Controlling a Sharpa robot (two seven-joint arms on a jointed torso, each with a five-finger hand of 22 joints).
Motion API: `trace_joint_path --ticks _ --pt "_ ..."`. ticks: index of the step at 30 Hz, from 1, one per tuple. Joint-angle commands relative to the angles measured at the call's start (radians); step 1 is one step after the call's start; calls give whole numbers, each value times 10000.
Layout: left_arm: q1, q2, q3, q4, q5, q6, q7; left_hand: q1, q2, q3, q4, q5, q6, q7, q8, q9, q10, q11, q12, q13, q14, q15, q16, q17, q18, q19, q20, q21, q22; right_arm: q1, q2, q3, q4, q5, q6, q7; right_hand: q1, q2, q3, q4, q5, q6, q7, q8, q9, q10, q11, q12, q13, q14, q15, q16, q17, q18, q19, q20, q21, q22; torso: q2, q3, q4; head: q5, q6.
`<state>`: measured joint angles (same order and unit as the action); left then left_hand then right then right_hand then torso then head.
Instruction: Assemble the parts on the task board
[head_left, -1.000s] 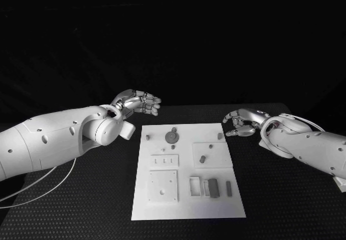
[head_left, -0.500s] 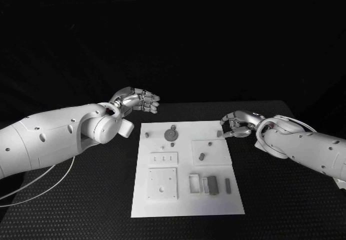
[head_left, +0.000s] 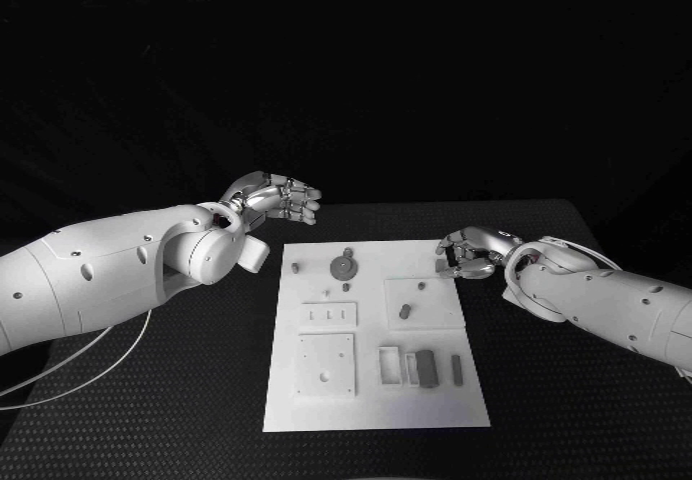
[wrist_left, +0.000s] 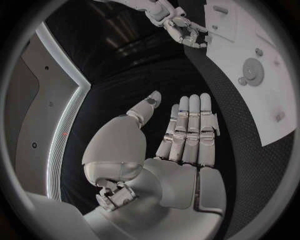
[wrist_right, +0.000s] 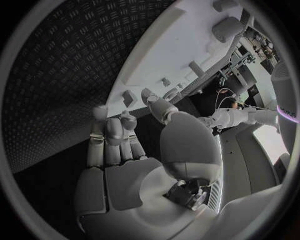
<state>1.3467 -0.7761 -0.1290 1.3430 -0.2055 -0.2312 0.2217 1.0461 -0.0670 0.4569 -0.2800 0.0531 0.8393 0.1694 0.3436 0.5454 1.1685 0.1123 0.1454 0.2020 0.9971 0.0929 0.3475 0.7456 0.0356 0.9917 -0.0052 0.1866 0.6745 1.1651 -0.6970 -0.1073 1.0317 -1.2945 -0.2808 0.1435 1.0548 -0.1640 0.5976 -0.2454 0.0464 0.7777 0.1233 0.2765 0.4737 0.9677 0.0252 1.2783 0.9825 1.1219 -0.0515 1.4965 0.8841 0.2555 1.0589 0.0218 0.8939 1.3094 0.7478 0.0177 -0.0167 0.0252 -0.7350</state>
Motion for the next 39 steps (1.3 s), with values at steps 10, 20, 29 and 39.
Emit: trace_joint_path --ticks 10,20,29,39 --pt "8 33 6 5 -24 174 83 32 -26 -21 8 -34 -30 73 -46 -20 -36 51 -52 -4 58 -12 -67 21 109 21 -22 -39 10 -33 118 3 -112 30 -265 -225 -39 325 -75 75 40 1275 237 334 151 -600 124 81 -75 128 -159 102 -31 63 97 -108 103 176 -8 6 -9 12 -33" --pt "8 23 4 19 -24 183 67 26 -27 -23 12 -34 -34 76 -53 -21 -37 53 -60 -3 58 -11 -76 26 109 21 -22 -43 11 -71 233 2 -135 -103 -193 -316 -86 485 -106 71 40 1575 100 480 236 -481 -8 94 -133 212 -283 119 -62 63 160 -158 130 170 4 4 0 19 -51" --pt "8 24 3 41 -24 194 57 28 -31 -23 10 -34 -35 77 -58 -23 -37 54 -67 -2 59 -11 -83 31 110 19 -22 -47 12 -131 356 -1 -252 -191 -72 -343 -104 505 -118 54 40 1707 44 539 272 -435 -62 91 -158 240 -333 118 -75 63 180 -175 136 168 -7 3 -3 36 -95" --pt "9 -8 3 73 -24 200 46 26 -34 -24 11 -34 -40 81 -65 -24 -39 56 -75 -1 59 -10 -91 36 109 19 -21 -51 13 -192 411 -2 -336 -248 -37 -370 -108 561 -113 37 41 1808 2 582 300 -412 -100 85 -176 250 -369 114 -85 63 186 -185 134 166 -2 7 -12 34 -124"
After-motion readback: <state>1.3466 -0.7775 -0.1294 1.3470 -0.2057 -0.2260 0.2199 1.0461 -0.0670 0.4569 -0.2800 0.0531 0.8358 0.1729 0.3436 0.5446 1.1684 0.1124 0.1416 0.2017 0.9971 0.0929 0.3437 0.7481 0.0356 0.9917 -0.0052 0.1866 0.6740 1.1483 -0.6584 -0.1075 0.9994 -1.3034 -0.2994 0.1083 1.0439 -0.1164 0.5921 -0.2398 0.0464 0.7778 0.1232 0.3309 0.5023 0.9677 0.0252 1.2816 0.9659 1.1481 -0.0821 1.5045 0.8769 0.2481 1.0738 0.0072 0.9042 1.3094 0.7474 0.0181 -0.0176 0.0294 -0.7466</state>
